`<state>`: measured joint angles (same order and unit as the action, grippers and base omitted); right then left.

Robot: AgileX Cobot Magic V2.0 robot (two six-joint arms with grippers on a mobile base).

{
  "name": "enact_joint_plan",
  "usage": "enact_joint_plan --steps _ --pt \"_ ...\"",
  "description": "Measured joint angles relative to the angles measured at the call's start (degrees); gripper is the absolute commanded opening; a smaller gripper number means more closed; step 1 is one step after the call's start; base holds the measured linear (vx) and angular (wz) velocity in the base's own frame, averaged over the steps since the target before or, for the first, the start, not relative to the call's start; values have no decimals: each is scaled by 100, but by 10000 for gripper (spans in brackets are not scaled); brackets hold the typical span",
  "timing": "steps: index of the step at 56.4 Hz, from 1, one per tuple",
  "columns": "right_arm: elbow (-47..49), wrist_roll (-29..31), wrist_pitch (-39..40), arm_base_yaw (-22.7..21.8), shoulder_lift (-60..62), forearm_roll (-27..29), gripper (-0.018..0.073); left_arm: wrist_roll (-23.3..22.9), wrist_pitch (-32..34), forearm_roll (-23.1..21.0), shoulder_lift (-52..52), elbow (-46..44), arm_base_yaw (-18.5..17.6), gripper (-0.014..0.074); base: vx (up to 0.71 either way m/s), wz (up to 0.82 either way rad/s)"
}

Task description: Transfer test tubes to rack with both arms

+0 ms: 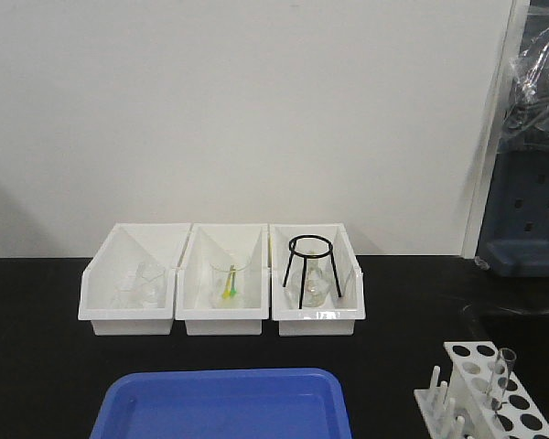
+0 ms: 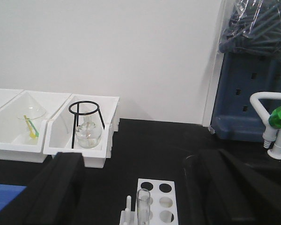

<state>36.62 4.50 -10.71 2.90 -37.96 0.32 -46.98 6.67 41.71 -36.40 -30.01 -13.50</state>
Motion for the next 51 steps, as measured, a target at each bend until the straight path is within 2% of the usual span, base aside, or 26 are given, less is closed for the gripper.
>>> enact_joint_plan --steps 8,14,20,24,27,28,29,34,39,45,46,51 --pt "0 0 0 0 0 0 543 115 -282 -110 165 7 0 312 0 0" --pt "0 0 0 0 0 0 543 732 -698 -597 471 7 0 201 0 0" --pt "0 0 0 0 0 0 543 1907 -1175 -1589 774 7 0 71 0 0" --pt "0 0 0 0 0 0 543 2932 -1526 -2363 920 7 0 -7 0 0" --pt "0 0 0 0 0 0 543 3802 -1780 -2934 1020 7 0 -7 0 0" --pt "0 0 0 0 0 0 543 3911 -1807 -2998 1039 7 0 -7 0 0" --pt "0 0 0 0 0 0 543 4331 -1907 -3235 1069 7 0 -7 0 0" --pt "0 0 0 0 0 0 543 5375 -2053 -3772 1137 7 0 -6 0 0" --pt "0 0 0 0 0 0 543 5664 -2078 -4014 1197 21 0 -6 0 0" --pt "0 0 0 0 0 0 543 5467 -1835 -4053 1475 269 139 -6 0 0" --pt "0 0 0 0 0 0 543 5136 -1403 -4066 1872 804 499 -6 0 0" --pt "0 0 0 0 0 0 543 4965 -1113 -4077 2381 1383 874 -6 0 0"
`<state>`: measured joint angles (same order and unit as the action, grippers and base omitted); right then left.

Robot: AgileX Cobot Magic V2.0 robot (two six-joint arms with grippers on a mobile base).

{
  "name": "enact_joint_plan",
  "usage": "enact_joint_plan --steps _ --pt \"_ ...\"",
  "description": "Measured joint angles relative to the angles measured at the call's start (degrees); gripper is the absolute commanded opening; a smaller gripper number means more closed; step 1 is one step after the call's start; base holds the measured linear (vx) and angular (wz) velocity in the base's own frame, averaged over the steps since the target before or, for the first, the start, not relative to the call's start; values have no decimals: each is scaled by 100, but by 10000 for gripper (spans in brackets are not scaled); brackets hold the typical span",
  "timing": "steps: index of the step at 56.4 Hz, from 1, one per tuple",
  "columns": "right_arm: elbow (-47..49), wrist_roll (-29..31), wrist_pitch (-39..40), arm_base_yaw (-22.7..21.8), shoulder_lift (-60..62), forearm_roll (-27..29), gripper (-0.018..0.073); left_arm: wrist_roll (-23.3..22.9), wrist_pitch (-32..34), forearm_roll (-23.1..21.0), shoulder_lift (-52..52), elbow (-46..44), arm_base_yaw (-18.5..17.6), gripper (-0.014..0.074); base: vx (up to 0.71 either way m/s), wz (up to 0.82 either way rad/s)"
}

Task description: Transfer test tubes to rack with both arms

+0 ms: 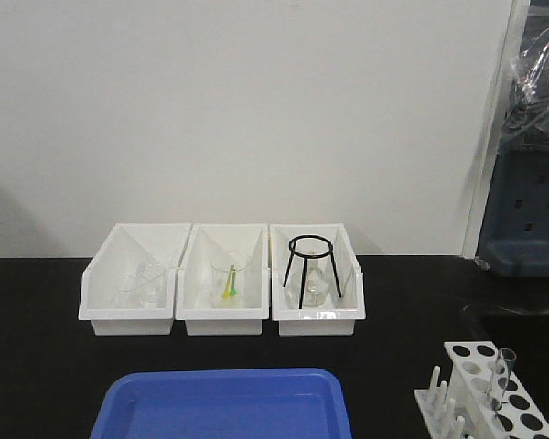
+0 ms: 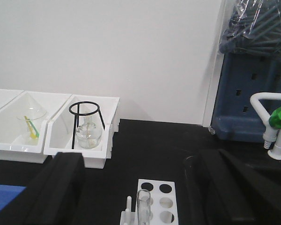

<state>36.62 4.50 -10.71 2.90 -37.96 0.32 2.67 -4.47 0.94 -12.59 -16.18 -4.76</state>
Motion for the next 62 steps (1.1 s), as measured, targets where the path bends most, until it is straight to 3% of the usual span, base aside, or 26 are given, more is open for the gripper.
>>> enact_joint_plan --steps 14,18,31,62 --pt "0 0 0 0 0 0 543 -359 145 -38 1218 1534 415 -6 0 0" --pt "0 0 0 0 0 0 543 -485 -221 -38 1288 1716 434 -6 0 0" --pt "0 0 0 0 0 0 543 -595 -913 -38 1297 1746 439 -5 0 0" --pt "0 0 0 -2 0 0 543 -601 -928 -38 1297 1746 439 -5 0 0"
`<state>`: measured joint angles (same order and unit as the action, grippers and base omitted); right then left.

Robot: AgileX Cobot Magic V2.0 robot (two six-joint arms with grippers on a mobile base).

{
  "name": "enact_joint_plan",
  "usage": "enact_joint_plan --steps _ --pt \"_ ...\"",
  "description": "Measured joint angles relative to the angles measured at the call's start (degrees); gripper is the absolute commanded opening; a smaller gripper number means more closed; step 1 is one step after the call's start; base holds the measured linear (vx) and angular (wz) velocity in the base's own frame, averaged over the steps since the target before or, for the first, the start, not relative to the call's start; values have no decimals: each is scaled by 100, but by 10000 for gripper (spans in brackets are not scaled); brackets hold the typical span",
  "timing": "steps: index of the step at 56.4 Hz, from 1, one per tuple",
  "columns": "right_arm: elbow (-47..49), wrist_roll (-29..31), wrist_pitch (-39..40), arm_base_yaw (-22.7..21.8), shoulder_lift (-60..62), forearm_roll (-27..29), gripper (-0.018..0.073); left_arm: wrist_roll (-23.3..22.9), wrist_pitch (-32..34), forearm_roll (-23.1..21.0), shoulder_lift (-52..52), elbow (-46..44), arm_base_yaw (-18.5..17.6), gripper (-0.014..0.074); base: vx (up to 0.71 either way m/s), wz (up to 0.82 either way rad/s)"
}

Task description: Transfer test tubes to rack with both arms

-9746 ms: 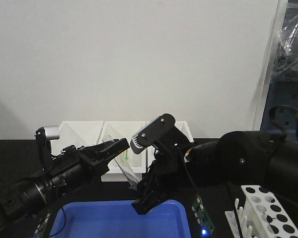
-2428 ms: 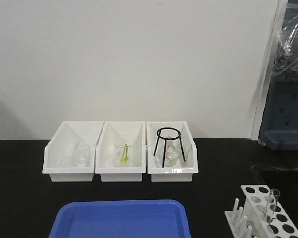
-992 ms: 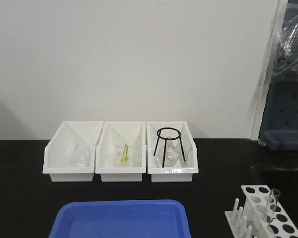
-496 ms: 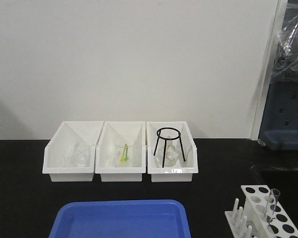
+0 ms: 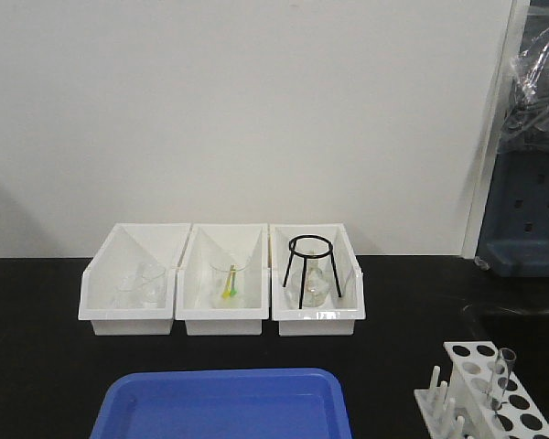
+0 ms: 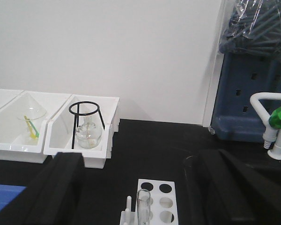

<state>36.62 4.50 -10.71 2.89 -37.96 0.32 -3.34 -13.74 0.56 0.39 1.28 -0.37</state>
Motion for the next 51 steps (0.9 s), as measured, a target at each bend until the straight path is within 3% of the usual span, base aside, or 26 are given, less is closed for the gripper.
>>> enact_joint_plan --steps 12,20,28,39,51 --pt "0 12 0 -10 12 -32 529 0 0 0 0 0 0 -5 0 0" --pt "-77 23 -15 -44 347 -233 463 0 0 0 0 0 0 -5 0 0" --pt "-580 29 341 -65 1092 -265 302 0 0 0 0 0 0 -5 0 0" --pt "-1907 40 989 -65 2547 -270 -16 0 0 0 0 0 0 -5 0 0" --pt "-3099 23 1019 -65 3796 -270 -13 -2 0 0 0 0 0 -5 0 0"
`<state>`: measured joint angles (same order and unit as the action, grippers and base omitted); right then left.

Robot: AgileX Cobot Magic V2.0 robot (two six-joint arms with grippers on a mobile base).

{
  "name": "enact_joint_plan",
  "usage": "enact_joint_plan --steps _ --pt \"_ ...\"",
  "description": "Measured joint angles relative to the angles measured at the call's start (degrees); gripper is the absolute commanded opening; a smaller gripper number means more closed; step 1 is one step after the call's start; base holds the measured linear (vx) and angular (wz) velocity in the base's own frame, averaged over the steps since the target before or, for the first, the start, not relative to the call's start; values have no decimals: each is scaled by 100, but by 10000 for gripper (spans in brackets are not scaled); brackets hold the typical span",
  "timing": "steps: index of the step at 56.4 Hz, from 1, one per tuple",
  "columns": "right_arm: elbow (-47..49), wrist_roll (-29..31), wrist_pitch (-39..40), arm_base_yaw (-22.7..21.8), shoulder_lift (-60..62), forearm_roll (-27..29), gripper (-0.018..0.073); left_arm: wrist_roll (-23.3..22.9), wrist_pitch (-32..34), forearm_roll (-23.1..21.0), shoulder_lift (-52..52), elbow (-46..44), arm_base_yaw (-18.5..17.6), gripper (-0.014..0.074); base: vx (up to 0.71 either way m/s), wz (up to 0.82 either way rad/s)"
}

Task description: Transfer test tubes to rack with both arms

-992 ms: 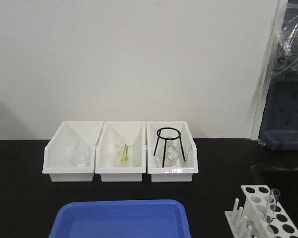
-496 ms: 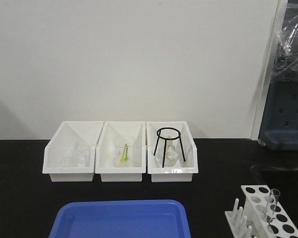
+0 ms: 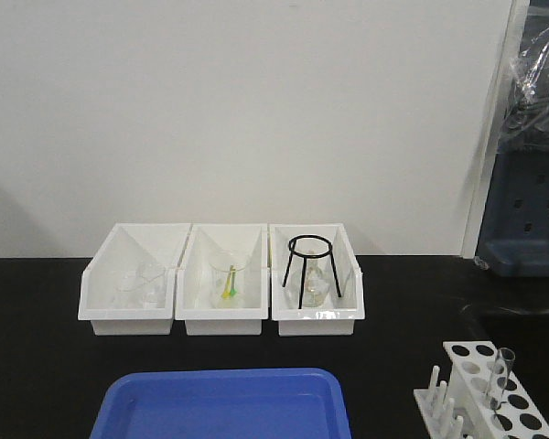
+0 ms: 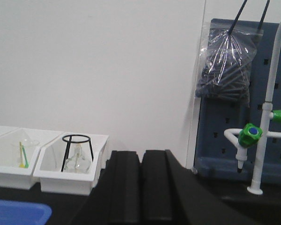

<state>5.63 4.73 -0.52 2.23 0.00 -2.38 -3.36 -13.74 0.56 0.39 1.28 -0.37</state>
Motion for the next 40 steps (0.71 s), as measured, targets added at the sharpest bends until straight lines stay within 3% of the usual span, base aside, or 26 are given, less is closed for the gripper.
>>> enact_joint_plan --steps 11,40 --pt "-720 0 -44 0 66 0 -12 0 -15 0 37 0 0 -5 0 0" --pt "-739 0 -219 0 66 0 -12 0 -33 0 36 0 0 -5 0 0"
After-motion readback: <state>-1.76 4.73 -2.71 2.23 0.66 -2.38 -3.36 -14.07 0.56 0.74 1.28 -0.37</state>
